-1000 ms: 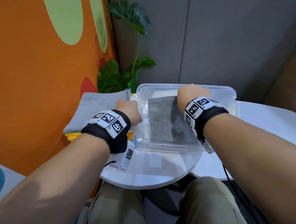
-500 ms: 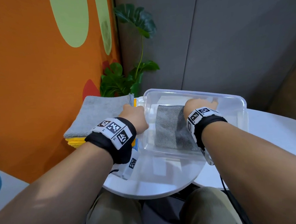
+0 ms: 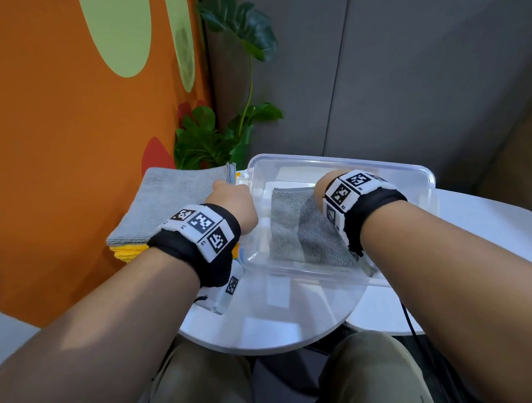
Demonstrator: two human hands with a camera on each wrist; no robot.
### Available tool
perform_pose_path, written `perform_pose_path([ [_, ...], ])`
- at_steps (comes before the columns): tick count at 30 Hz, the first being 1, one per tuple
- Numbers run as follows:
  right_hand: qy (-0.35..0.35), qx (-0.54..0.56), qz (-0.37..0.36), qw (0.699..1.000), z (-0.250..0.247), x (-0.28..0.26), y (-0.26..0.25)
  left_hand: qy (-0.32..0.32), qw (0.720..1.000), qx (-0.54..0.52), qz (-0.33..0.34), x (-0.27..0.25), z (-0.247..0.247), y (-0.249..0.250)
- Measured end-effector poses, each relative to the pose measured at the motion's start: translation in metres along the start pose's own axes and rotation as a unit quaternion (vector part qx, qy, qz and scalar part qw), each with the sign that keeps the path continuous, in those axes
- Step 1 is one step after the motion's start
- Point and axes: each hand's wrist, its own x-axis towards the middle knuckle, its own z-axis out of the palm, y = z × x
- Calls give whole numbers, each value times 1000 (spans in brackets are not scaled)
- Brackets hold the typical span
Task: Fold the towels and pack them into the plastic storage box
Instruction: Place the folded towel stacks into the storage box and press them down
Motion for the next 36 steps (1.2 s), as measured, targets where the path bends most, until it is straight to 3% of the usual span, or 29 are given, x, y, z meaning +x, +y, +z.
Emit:
perform_pose_path([
  [6,30,-20,2,999,-14,2,-8,-4,1000,3,1,0,-1,1],
  [10,-85,-78,-37,993,0,75,-29,-11,1000,8,15,-1,0,2],
  [12,-124,-89,-46,987,31,137,-35,-14,1000,15,24,-3,1,2],
  [17,-132,-100,-50,985,28,118,-38,-29,997,45,49,-3,-2,4],
  [22,-126,-59,-39,989,44,155,-26,-36,998,30,41,-4,-5,3],
  [27,-108,-69,-42,991,47,154,-25,-23,999,26,26,-4,-8,4],
  [36,-68,-74,-69,993,18,111,-29,-31,997,67,19,-1,-15,10],
])
